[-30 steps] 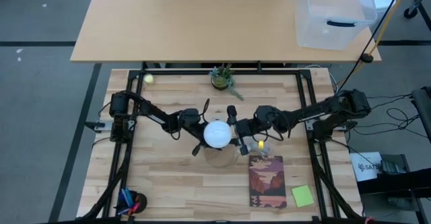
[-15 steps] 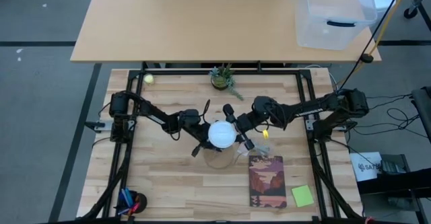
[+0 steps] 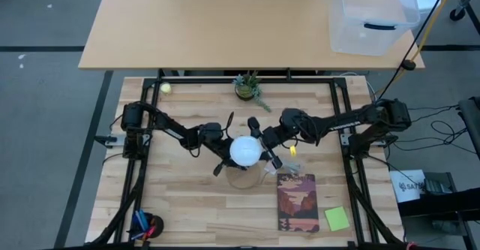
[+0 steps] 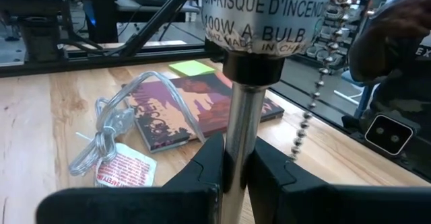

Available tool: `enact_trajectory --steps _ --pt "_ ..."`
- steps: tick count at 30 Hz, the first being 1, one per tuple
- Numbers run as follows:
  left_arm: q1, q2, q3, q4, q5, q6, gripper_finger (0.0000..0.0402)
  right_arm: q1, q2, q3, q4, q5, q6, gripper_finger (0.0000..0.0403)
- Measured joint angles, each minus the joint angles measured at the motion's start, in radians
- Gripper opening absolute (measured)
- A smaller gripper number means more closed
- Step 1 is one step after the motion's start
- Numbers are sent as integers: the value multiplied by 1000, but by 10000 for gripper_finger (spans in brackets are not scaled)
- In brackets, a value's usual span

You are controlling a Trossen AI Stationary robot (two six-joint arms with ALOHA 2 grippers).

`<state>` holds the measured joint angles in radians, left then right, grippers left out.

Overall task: Screw lightbulb
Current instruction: Remove the white lightbulb from the silver lamp

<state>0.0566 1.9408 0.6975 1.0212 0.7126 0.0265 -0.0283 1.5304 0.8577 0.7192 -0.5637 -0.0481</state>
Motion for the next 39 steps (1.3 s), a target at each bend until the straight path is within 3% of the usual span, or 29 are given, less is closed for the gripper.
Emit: enact_trajectory --steps 9,14,22,28,31,36,39 --pt "0 0 -1 -1 -23 1 39 30 -7 4 -31 36 27 265" --pt "0 0 0 -1 -57 -20 39 30 -64 4 -202 62 25 285" --pt "-1 0 0 7 -162 -23 39 31 -200 3 -407 314 -19 282" --pt "-4 0 1 8 -284 -21 38 60 -222 2 -548 450 -17 282" --pt "-3 0 1 9 -326 -6 38 91 -222 2 -579 554 -12 282" --pt "-9 0 1 8 -388 2 38 144 -222 2 -575 618 28 281" --pt "-9 0 1 8 -432 2 38 180 -222 2 -576 726 49 281"
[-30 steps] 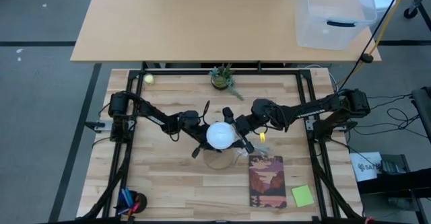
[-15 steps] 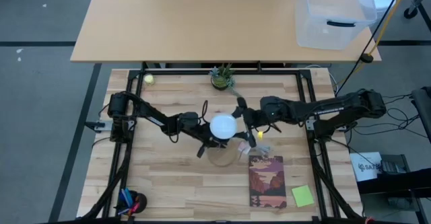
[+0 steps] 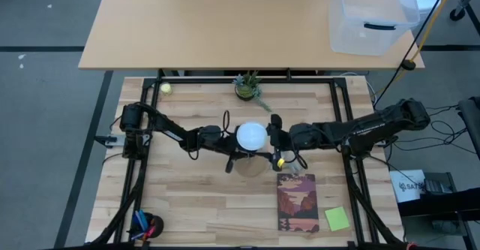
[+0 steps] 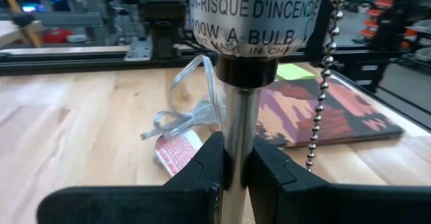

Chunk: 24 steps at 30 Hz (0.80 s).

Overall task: Screw lightbulb
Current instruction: Remove the white lightbulb from the silver lamp

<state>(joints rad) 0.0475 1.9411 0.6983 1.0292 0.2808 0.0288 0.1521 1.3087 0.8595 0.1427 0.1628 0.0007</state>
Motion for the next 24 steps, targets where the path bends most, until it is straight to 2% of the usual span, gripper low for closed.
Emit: enact_trajectory --steps 5,9,14,19,24 --pt "1 0 0 0 -58 1 38 57 0 0 15 151 41 281" --pt "1 0 0 0 -94 2 38 92 20 0 19 319 67 281" --pt "2 0 0 1 -124 2 38 99 97 -1 147 353 66 281" --pt "2 0 0 1 -125 -3 38 96 179 -1 259 496 33 281" --pt "2 0 0 0 -125 -3 38 97 211 -1 375 509 -41 281"
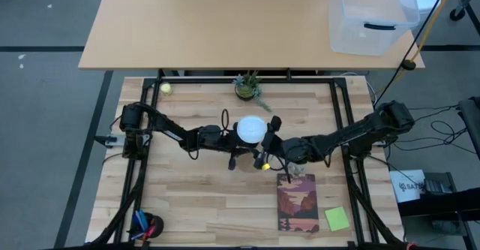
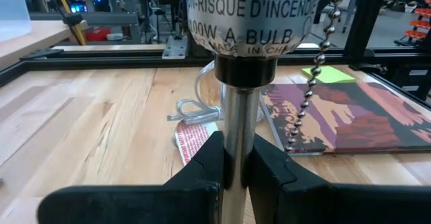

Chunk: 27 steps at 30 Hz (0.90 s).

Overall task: Screw lightbulb
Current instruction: Remove the white lightbulb from the silver lamp

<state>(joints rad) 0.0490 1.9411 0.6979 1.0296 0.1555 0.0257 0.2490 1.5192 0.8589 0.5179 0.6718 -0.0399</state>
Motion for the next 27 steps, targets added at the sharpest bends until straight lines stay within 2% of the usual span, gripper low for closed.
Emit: enact_trajectory --steps 3,8,21,27 --pt "0 0 0 0 0 0 38 0 -1 0 10 41 -15 281" --pt "0 0 0 0 1 0 38 0 -3 0 32 44 -36 275" --pt "-5 0 1 -3 8 3 38 9 -24 -1 17 24 -105 170" --pt "-5 0 2 -2 52 20 38 19 -58 -4 -16 -34 -126 149"
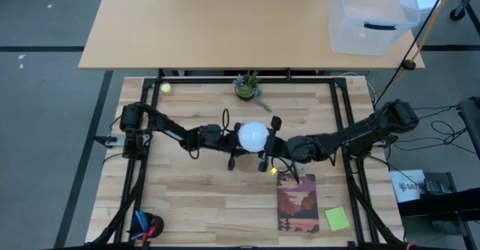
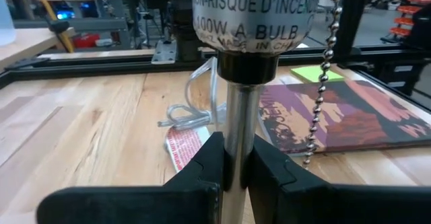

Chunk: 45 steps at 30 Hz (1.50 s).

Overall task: Screw lightbulb
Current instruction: Remove the white lightbulb from the silver lamp

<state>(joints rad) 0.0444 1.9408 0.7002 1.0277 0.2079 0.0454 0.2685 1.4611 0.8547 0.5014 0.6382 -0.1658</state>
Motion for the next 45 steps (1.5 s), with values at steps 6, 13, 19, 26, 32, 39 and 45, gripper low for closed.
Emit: enact_trajectory --steps 6,13,19,26,32,39,45 --pt "3 1 -2 -3 117 15 38 -54 -8 0 -25 -174 -1 151" --pt "3 1 -2 -5 283 20 38 -135 -10 3 -26 -517 -14 150" --pt "2 1 -2 -5 352 20 38 -184 -10 3 -21 -711 -25 151" --pt "-2 1 -4 -6 403 23 38 -202 -9 4 71 -857 -23 151" --pt "-2 1 -3 -7 401 21 38 -203 -8 5 132 -875 -23 152" --pt "-4 1 -3 -8 360 10 38 -204 -40 5 81 -680 -88 152" --pt "-3 1 -4 19 322 -3 38 -205 -150 5 -83 -430 -117 152"
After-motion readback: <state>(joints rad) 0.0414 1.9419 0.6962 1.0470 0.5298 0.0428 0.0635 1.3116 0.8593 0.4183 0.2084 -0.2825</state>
